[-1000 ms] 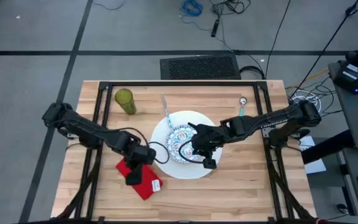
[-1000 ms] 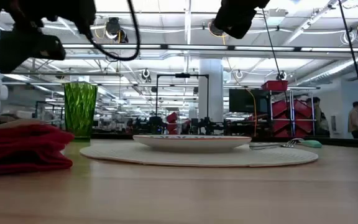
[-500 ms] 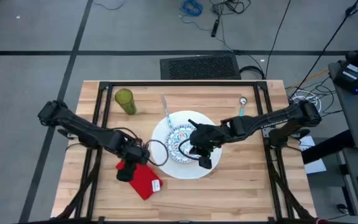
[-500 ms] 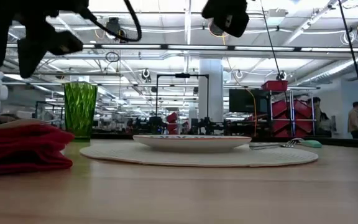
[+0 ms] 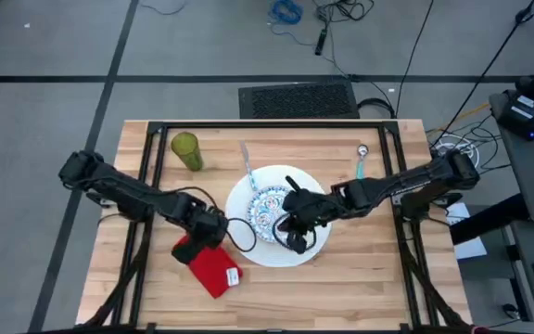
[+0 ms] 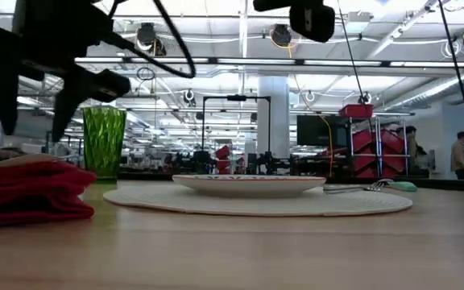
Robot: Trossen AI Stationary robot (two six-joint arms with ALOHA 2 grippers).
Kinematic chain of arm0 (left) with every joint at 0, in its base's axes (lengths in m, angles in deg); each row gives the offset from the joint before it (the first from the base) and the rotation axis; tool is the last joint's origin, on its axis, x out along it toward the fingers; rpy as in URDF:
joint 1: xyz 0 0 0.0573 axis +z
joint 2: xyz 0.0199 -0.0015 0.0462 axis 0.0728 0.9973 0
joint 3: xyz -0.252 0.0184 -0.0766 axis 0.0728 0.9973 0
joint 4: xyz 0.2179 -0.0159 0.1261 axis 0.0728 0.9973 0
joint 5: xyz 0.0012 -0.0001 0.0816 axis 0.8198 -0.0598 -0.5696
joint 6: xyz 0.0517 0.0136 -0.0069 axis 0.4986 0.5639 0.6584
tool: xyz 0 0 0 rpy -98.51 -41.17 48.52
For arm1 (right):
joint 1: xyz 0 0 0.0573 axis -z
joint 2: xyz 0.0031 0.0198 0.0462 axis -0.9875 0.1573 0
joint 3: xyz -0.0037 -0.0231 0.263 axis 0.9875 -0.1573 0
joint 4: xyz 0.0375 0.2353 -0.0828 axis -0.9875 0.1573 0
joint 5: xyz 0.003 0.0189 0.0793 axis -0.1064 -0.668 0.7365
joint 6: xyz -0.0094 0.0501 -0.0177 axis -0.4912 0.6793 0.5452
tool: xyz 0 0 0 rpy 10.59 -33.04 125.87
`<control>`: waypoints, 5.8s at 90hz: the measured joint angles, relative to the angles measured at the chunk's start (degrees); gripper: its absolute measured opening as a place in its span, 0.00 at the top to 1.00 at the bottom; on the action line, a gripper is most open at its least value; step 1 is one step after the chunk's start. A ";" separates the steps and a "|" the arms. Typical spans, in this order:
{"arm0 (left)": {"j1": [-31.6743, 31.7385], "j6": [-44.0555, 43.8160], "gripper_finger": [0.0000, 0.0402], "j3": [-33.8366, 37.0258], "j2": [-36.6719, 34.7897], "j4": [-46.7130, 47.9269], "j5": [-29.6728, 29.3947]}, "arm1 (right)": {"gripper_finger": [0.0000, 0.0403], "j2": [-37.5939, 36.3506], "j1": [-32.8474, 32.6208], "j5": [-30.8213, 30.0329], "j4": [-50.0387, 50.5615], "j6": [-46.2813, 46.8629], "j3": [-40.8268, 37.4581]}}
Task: Set table place
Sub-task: Put the red table napkin to the left of the blue patterned plate on the white tablemat
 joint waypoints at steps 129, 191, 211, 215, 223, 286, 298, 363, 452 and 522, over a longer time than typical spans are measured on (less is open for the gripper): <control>1.49 -31.14 0.99 -0.04 8.19 -3.34 -1.80 | 1.00 0.00 -5.08 -6.04 2.18 -2.43 0.00; 1.11 -83.05 1.00 0.83 -15.56 5.35 -14.41 | 1.00 0.00 -3.26 -6.01 7.44 -15.70 0.00; 0.11 -97.71 1.00 1.38 -16.36 5.27 -29.13 | 1.00 0.00 -3.02 -6.01 12.04 -19.68 0.00; 0.18 -99.12 1.00 1.38 -16.82 4.31 -32.86 | 1.00 0.00 -3.02 -6.00 12.74 -20.47 0.00; 0.26 -99.08 1.00 1.37 -17.47 -1.08 -42.60 | 1.00 0.02 -2.66 -5.89 12.93 -21.91 0.00; -3.47 -118.55 1.00 23.63 -13.98 -21.33 -29.72 | 1.00 0.02 0.30 -5.69 13.86 -19.94 0.00; -2.72 -115.44 1.00 23.67 -13.98 -17.09 -29.15 | 1.00 0.02 0.32 -5.69 13.81 -19.94 0.00; -1.18 -109.52 1.00 23.65 -13.98 -18.55 -25.34 | 1.00 0.02 0.32 -5.69 13.61 -18.41 0.00; -1.18 -105.22 0.62 17.41 -21.70 -1.49 -20.55 | 1.00 0.02 0.32 -5.69 11.56 -17.16 0.00; 6.46 -80.29 0.98 14.78 -18.04 -7.15 -31.99 | 1.00 0.02 3.32 -5.67 6.71 -19.97 0.00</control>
